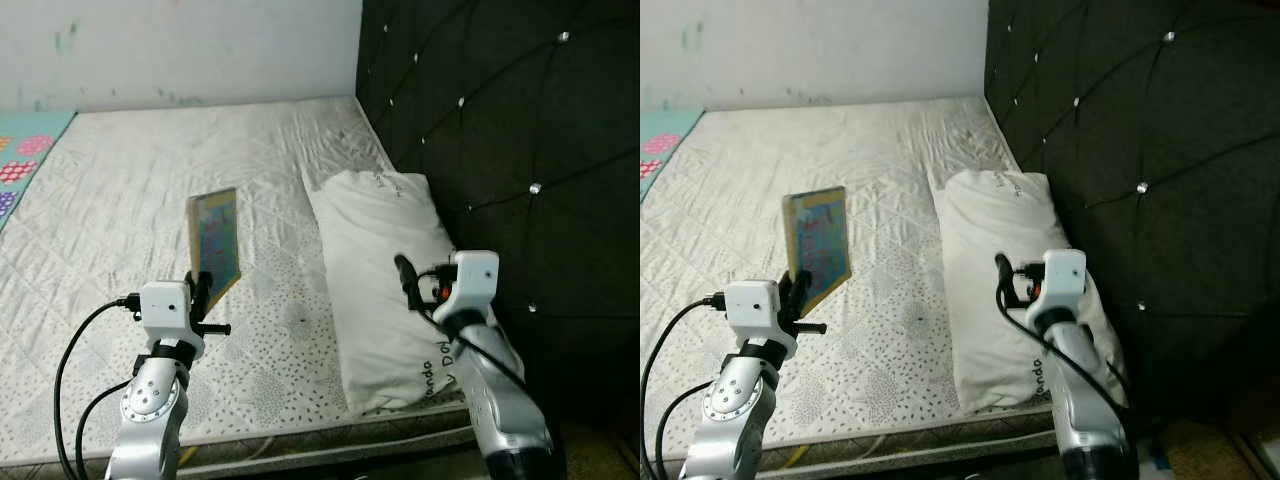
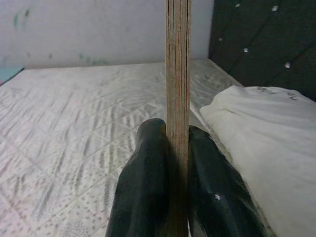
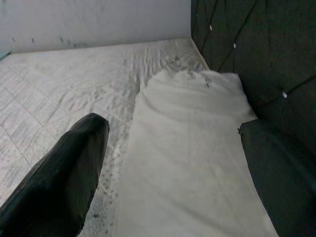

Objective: Clean up the room

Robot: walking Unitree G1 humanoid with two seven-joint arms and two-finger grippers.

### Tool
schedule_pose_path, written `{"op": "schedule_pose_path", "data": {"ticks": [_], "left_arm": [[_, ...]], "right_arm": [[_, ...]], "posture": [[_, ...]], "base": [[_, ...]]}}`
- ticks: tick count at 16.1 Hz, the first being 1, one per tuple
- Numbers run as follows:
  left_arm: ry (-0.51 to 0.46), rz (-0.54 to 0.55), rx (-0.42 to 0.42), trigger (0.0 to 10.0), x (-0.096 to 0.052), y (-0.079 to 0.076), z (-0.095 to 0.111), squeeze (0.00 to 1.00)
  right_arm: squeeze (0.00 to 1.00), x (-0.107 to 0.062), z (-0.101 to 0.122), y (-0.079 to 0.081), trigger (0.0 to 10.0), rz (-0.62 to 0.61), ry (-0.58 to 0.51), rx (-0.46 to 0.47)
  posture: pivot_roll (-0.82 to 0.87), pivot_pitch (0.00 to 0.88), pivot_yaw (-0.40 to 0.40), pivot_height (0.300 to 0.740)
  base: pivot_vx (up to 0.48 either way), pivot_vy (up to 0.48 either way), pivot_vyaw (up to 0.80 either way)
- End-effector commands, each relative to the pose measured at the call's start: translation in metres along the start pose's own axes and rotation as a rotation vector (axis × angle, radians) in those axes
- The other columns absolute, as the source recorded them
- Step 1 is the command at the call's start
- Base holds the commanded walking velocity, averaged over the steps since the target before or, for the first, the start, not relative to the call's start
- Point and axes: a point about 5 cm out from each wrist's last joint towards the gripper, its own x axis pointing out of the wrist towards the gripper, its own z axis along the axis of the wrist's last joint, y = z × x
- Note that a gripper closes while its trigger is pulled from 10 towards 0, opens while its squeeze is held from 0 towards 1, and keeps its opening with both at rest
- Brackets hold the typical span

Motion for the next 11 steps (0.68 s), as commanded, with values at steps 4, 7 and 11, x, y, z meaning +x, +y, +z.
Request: {"op": "schedule_pose_path", "data": {"ticks": [4, 7, 11], "left_arm": [[-0.044, 0.034, 0.01, 10.0, -0.006, 0.002, 0.014, 0.0], [-0.097, 0.125, 0.029, 10.0, -0.01, 0.018, 0.03, 0.0], [-0.169, 0.264, 0.064, 10.0, -0.021, 0.047, 0.049, 0.0]], "right_arm": [[0.0, 0.0, 0.006, 0.012, 10.0, 0.033, -0.023, 0.004], [0.0, 0.011, 0.017, 0.025, 10.0, 0.088, -0.054, 0.013], [0.0, 0.03, 0.03, 0.053, 10.0, 0.21, -0.083, 0.014]], "posture": [[-0.15, 0.097, 0.044, 0.74], [-0.12, 0.089, 0.016, 0.74], [-0.03, 0.055, -0.058, 0.74]], "base": [[0.0, 0.0, 0.0], [0.0, 0.0, 0.0], [0.0, 0.0, 0.0]]}}
